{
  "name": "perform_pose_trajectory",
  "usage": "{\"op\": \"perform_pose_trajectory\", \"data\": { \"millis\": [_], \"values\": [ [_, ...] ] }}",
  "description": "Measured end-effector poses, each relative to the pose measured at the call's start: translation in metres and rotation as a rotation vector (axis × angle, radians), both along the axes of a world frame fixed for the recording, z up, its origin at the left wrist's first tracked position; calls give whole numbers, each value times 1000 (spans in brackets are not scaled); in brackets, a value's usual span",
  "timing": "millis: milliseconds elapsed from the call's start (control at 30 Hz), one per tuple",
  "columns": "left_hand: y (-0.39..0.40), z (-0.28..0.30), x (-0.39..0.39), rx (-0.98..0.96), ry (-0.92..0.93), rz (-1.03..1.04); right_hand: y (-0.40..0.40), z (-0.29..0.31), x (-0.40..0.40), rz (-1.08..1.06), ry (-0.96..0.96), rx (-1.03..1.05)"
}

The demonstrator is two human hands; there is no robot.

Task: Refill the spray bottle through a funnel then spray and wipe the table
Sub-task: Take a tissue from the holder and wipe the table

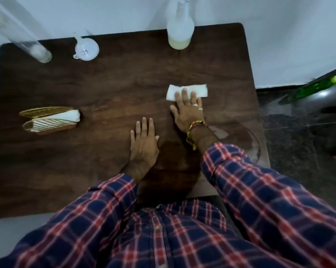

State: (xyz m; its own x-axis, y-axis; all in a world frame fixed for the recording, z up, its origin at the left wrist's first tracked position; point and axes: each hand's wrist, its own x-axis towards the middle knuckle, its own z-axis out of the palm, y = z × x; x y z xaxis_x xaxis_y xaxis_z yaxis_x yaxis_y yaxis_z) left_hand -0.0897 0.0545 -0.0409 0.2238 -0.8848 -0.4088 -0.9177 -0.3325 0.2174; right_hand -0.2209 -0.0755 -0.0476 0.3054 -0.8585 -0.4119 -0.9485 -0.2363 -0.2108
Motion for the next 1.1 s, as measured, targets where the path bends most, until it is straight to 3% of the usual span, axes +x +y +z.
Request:
{"op": "perform_pose_trajectory", "data": {
  "millis": [100,267,467,733,933,1033,1100],
  "values": [
    [2,3,2,-6,0,-18,50,-4,-3,96,-1,-26],
    [11,3,11,24,-3,-66,70,-11,-58,-282,110,-74],
    [28,3,0,66,-2,-157,112,-2,-47,-171,122,-48],
    [59,2,9,66,-16,-312,164,6,-17,-354,111,54],
    [76,8,30,12,-8,-275,193,23,11,-220,86,41],
    [85,8,49,14,-30,-247,173,31,-20,-432,61,-131],
    [92,8,60,30,-30,-223,160,34,-43,-647,26,-139]
  ]
}}
